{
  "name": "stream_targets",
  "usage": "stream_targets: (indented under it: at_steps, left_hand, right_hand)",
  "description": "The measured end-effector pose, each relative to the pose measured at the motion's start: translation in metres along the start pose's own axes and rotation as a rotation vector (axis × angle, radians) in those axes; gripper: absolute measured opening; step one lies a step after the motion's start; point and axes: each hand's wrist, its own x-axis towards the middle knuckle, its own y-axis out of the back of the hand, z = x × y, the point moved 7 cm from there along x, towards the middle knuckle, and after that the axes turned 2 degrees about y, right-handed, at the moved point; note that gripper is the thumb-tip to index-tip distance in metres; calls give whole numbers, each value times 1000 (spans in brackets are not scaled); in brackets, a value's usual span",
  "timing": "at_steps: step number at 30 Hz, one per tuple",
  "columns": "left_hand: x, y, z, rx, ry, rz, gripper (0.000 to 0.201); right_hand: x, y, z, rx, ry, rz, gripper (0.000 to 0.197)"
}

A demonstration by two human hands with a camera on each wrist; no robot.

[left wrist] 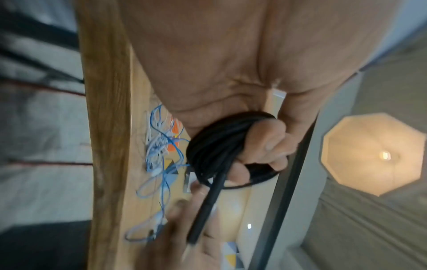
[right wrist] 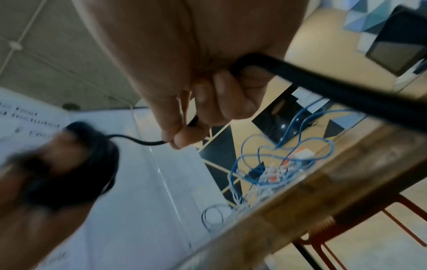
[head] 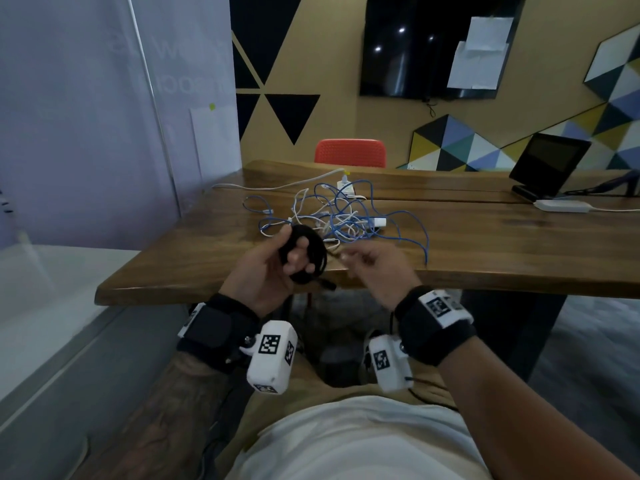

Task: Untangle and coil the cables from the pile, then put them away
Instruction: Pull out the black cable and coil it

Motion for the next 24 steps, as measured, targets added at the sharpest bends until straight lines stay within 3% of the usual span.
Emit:
stream_targets:
  at_steps: [3, 6, 9, 11, 13, 15, 18, 21, 24]
  left_hand:
    - [5, 8, 5, -184, -71, 55, 29]
    - [12, 25, 4, -146, -150, 181, 25]
    - [13, 35, -1, 267, -185, 225, 17]
    - [12, 30, -11, 543, -123, 132, 16]
    - [9, 20, -21, 625, -28, 9, 28]
    - [4, 4, -24, 622, 14, -84, 36]
    - [-1, -3, -22, 485, 45, -127, 24]
    - [-2, -3, -13, 246, 28, -99, 20]
    - [-4, -6, -7, 53, 42, -102, 29]
  right_hand:
    - [-18, -45, -11, -84, -14, -317, 24]
    - [-41, -65, -32, -171, -4, -604, 27]
    - [-33, -47, -49, -175, 133, -481, 18]
    - [-20, -23, -56, -204, 221, -288, 12]
    - [-11, -2, -57, -256, 261, -133, 8]
    - [-9, 13, -58, -250, 312, -25, 6]
    - [-6, 25, -50, -152, 315, 30, 9]
    - [-4, 15, -37, 2, 191, -102, 18]
    - [-17, -8, -39, 267, 81, -252, 32]
